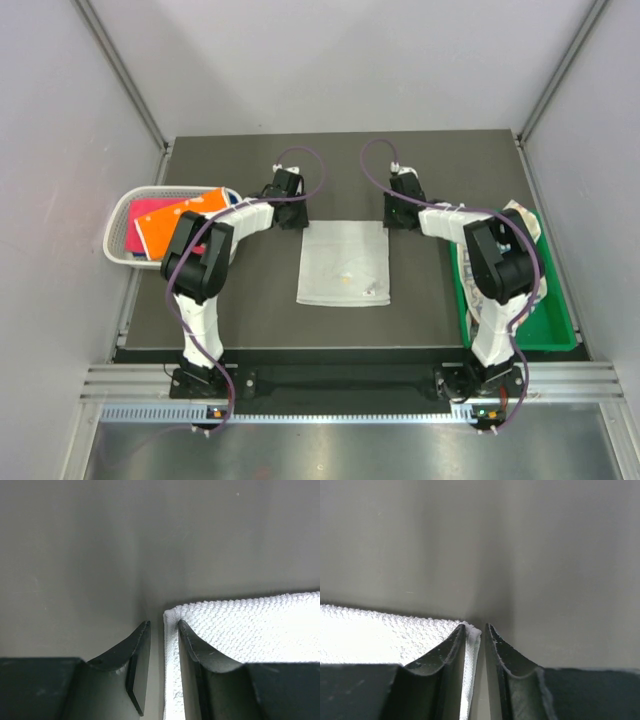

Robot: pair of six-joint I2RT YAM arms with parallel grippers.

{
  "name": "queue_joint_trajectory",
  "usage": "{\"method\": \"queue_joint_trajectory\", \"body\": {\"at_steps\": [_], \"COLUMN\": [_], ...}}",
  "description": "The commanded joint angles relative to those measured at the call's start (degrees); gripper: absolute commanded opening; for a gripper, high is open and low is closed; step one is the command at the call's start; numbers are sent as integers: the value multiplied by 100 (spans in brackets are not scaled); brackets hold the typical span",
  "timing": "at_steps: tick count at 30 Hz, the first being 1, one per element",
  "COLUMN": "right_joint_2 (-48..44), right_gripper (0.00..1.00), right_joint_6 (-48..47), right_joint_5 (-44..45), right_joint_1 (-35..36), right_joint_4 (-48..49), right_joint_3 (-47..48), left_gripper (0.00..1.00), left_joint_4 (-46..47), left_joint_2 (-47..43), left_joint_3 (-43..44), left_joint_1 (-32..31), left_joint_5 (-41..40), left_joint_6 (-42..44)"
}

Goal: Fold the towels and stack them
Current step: Fold the towel

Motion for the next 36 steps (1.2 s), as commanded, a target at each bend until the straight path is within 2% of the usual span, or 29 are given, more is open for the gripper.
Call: {"method": "queue_joint_trajectory", "body": {"at_steps": [1,6,11,13,14,15,23,27,36], "right_joint_2": [189,259,329,356,356,356,312,180,-400], "right_gripper": [20,11,8,6,6,5,4,2,1], "right_joint_6": [-70,-96,-149,-166,-192,-201,-263,-219,-175], "right_joint_5": [-64,-64,-64,-55,-72,-73,-415,-521,-574], "right_joint_1": [68,68,68,60,51,51,-151,-239,-362], "right_joint_4": [-163,-216,-277,-269,-277,-260,100,442,1049], "right_joint_3": [238,344,528,581,616,633,669,528,432], "left_gripper": [34,34,32,27,19,17,11,0,0], "left_joint_4": [366,445,489,472,471,480,1181,1578,2255], "left_joint_2": [-93,56,144,206,215,232,224,188,-14], "left_joint_3": [-94,-102,-138,-103,-76,-76,-234,-305,12], "left_joint_1": [-22,-22,-22,-13,-13,-5,83,127,189], "left_joint_5": [49,242,190,154,146,137,277,260,242], "left_joint_6": [-128,-190,-252,-269,-278,-278,-278,-269,-243]}}
